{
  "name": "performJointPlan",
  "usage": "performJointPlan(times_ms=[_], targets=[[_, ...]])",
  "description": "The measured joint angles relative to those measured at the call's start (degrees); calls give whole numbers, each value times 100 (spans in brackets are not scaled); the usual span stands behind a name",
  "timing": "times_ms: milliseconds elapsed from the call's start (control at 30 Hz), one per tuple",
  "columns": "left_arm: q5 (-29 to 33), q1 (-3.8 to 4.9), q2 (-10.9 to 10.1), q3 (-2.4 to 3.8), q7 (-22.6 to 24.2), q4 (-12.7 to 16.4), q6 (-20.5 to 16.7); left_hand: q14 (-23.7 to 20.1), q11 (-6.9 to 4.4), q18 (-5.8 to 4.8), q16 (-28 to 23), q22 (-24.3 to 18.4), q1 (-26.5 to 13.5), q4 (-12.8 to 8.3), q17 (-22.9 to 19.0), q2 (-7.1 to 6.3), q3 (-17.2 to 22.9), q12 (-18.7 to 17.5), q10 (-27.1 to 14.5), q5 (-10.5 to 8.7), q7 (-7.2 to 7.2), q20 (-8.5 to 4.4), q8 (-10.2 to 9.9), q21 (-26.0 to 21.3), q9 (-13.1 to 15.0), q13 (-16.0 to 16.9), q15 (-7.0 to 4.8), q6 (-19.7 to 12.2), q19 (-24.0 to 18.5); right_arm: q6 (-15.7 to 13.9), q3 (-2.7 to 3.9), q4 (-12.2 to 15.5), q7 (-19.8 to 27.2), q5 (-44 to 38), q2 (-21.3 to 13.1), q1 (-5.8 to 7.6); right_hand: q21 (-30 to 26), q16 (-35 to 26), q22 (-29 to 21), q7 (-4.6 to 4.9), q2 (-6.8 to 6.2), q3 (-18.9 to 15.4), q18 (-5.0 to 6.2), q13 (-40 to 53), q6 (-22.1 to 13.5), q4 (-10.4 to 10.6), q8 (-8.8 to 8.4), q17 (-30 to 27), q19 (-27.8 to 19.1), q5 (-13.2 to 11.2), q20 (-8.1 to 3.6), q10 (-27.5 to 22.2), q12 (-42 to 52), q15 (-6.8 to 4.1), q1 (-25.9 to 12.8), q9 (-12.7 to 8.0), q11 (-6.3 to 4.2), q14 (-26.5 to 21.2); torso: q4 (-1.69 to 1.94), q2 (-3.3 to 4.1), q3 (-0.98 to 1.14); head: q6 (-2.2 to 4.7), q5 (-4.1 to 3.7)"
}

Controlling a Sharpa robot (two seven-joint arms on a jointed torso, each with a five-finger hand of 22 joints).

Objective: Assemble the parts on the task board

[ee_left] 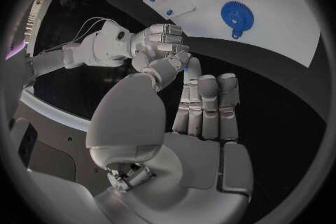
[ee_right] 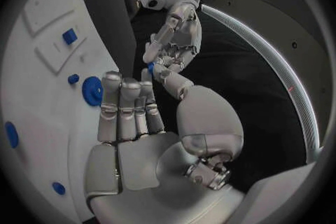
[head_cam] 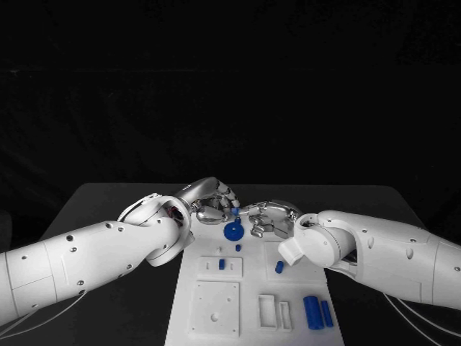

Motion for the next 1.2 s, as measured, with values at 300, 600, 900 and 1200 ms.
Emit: performJointPlan(times_ms=[300,600,900,1200], targets=[[197,-7,-11,-8,128,-1,-72,-71,82,59,-3,0,-214,-14,0,-236,-401,-3,-196,0,102,25,-302,-38,-143,74,71,-653,-63,-115,7,-18,25,-36,-7,10,10,22,0,0,6,15,0,4,0,-15,27,14,1,0,0,0,21,-1,6,38,0,1,2,-1,-5,-7,2],[500,-7,-129,-8,185,-45,-103,-135,152,65,-3,-1,-369,166,0,-460,-580,-3,-402,0,203,35,-384,-89,-161,141,132,-942,-115,-174,7,-22,25,-154,-59,9,9,22,0,0,-18,36,0,5,0,-26,27,20,2,0,0,12,21,7,30,55,-11,8,1,-3,-7,-3,5],[2024,-1,-241,-14,171,-314,21,-175,204,65,-3,4,-1162,887,7,-177,-818,114,-454,19,136,46,-212,-122,-79,237,173,-819,-125,-141,7,37,22,-401,-180,9,30,22,0,1,-18,49,0,5,-1,-13,27,26,23,0,-19,21,21,8,29,81,-18,9,1,-3,3,8,-13],[3780,94,-227,-33,-108,-686,1401,-135,-64,193,53,3,-1773,1552,58,285,-1217,559,-34,28,-52,45,199,-122,93,480,-37,-283,-187,247,7,70,-33,-765,-267,9,30,44,0,2,-18,64,1,5,-1,-29,19,32,31,0,-11,9,21,9,29,84,-31,8,-2,-3,11,12,-10]])
